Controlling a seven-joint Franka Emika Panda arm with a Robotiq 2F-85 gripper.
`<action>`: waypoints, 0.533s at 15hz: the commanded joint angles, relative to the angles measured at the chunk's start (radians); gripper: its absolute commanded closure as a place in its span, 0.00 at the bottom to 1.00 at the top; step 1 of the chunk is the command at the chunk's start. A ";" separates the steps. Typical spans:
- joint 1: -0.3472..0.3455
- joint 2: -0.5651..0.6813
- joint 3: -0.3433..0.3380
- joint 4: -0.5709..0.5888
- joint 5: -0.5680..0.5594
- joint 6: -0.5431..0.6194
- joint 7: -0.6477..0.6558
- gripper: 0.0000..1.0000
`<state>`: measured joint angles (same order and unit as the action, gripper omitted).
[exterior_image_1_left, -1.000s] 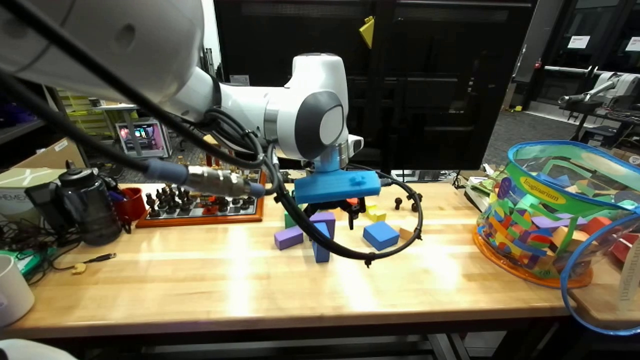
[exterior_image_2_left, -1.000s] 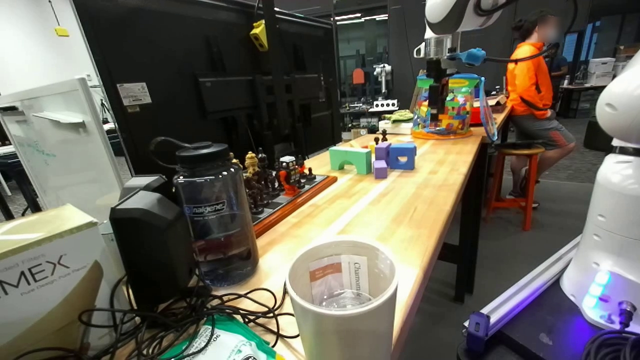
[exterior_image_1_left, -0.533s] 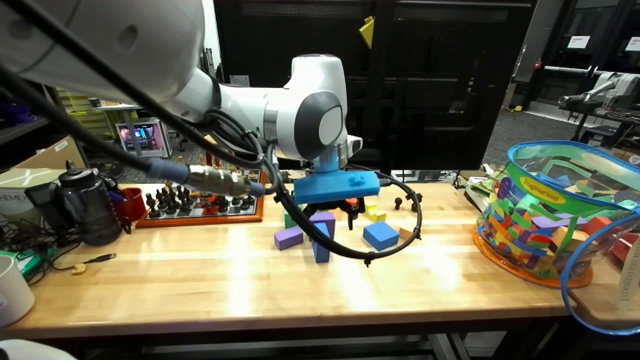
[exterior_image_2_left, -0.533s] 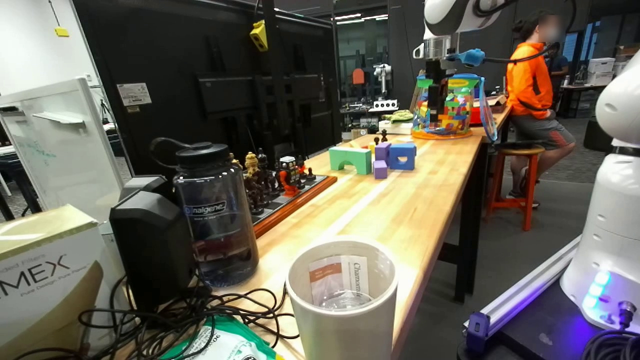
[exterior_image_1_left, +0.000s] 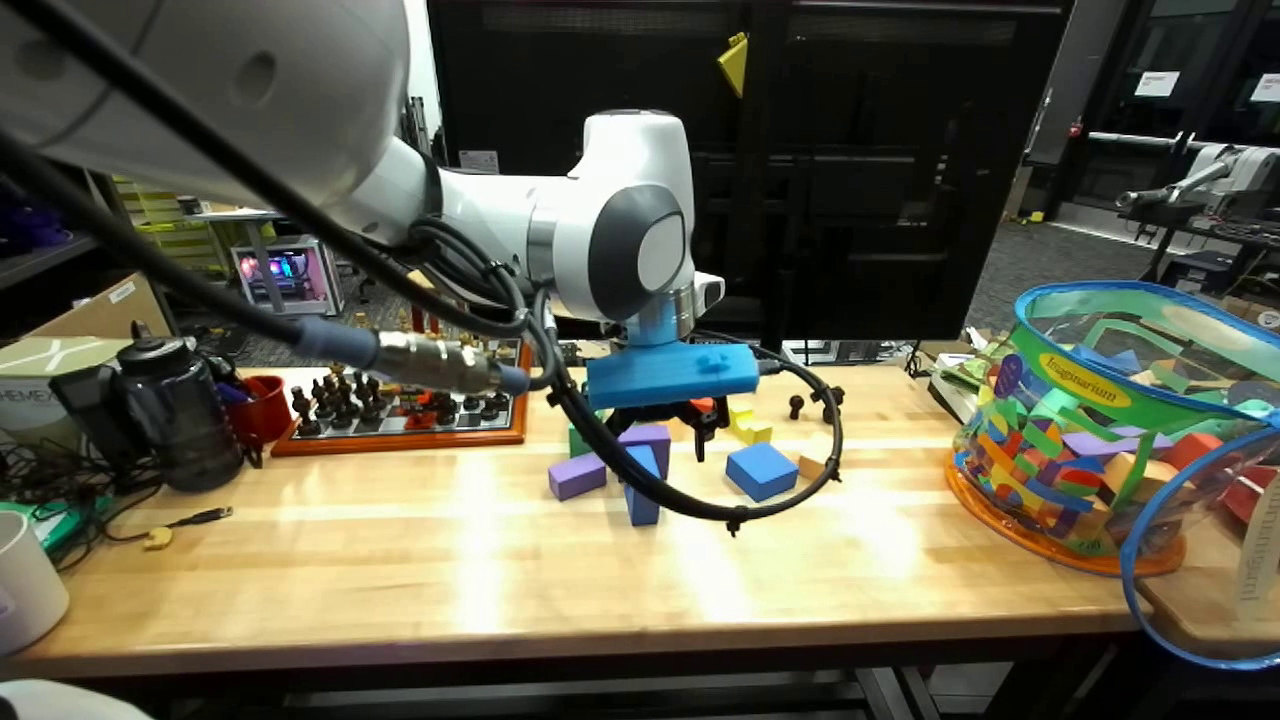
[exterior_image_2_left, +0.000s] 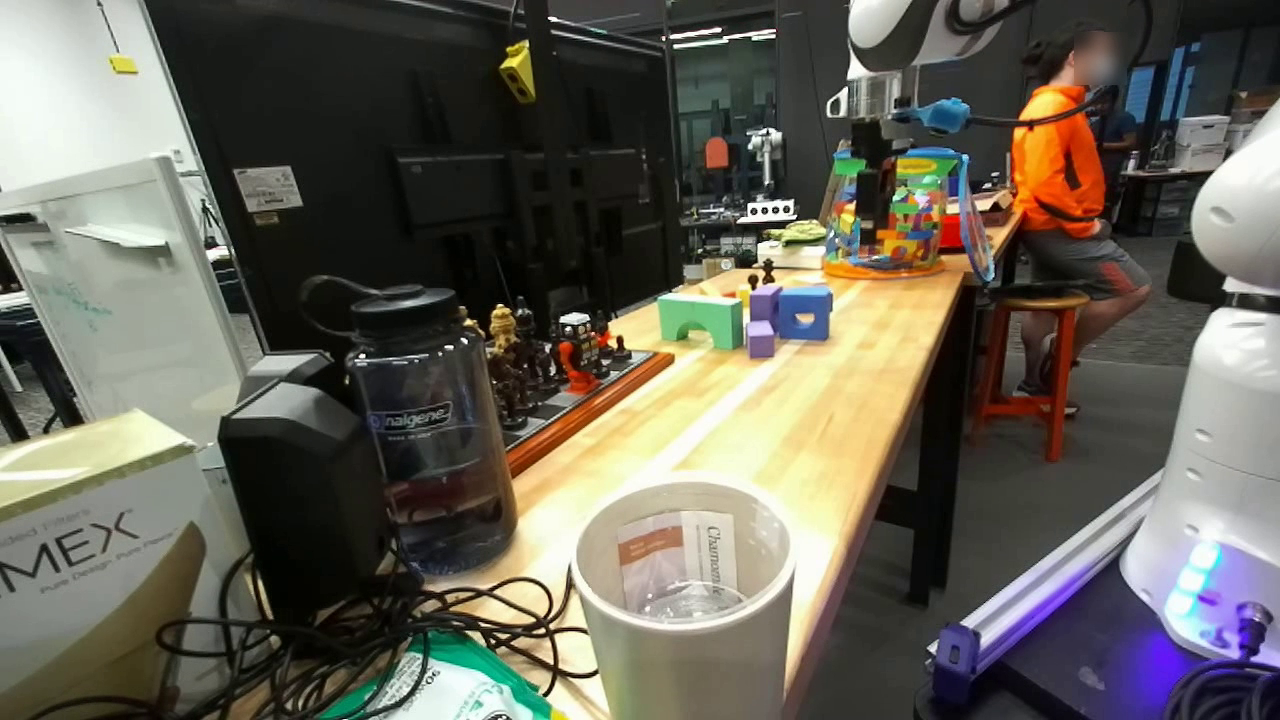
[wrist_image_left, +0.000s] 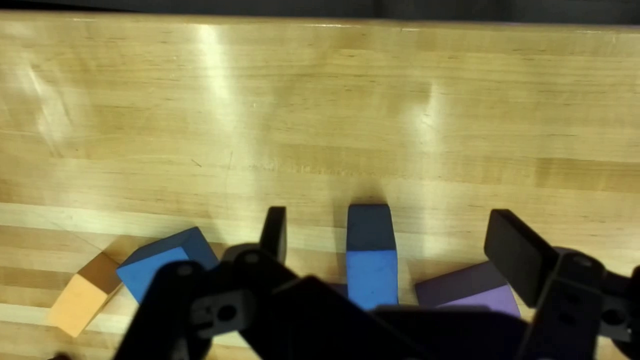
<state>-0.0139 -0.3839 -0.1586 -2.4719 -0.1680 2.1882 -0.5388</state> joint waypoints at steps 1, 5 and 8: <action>0.019 0.006 0.002 0.002 0.092 -0.031 0.046 0.00; 0.056 0.026 -0.005 0.003 0.345 -0.022 0.095 0.00; 0.055 0.036 0.011 -0.008 0.476 0.053 0.182 0.00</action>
<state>0.0344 -0.3523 -0.1566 -2.4742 0.2183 2.1854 -0.4389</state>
